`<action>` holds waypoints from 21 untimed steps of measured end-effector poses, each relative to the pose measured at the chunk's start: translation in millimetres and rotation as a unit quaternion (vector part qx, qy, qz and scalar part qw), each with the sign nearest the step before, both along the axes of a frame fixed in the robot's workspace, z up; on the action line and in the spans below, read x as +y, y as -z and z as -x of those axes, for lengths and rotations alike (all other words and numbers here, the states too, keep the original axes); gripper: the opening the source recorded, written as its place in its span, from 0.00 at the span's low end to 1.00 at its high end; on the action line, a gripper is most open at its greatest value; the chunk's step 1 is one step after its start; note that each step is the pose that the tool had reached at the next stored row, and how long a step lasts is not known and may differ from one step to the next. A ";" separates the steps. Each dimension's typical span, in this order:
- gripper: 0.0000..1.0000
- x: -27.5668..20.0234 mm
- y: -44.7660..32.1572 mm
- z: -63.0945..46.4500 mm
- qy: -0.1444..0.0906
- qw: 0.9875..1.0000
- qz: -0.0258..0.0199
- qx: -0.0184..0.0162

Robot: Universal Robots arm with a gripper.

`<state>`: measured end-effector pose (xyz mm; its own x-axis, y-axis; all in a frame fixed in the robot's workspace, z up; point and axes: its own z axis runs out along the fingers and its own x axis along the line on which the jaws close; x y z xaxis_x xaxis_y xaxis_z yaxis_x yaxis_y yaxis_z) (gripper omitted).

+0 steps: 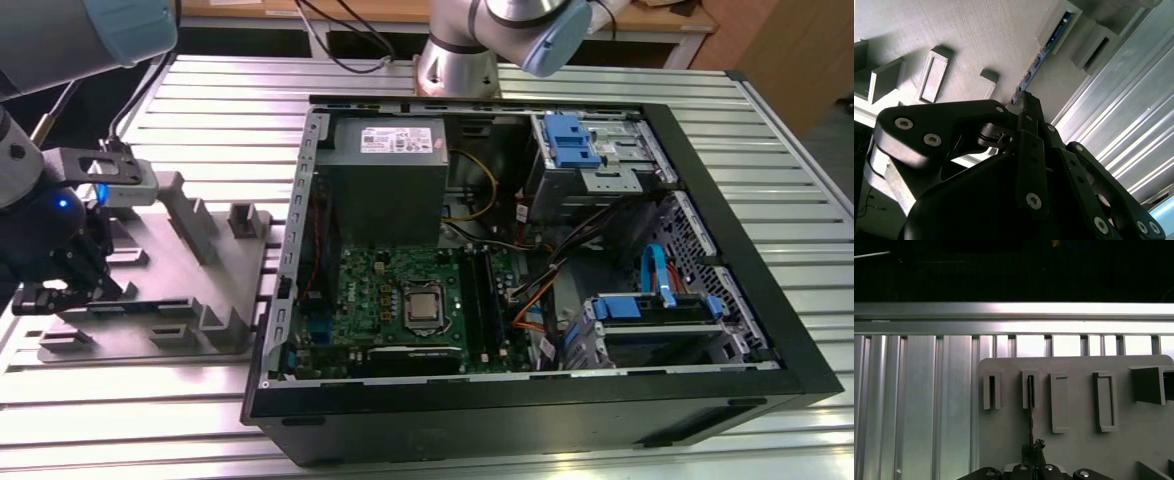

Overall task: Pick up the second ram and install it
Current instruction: 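Pick up the second ram and move it above second insertion slot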

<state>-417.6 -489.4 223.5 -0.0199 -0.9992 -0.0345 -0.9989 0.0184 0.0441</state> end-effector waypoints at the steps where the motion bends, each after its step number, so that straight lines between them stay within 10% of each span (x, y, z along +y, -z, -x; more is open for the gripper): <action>1: 0.10 -0.1 0.0 0.0 0.000 1.000 0.000 0.000; 11: 0.36 -0.1 0.2 0.0 0.000 1.000 0.000 0.000; 21: 0.36 -0.1 6.9 1.0 -0.026 1.000 0.000 -0.003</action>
<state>-418.6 -489.4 216.7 0.0329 -0.9989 -0.0344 -0.9987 -0.0342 0.0379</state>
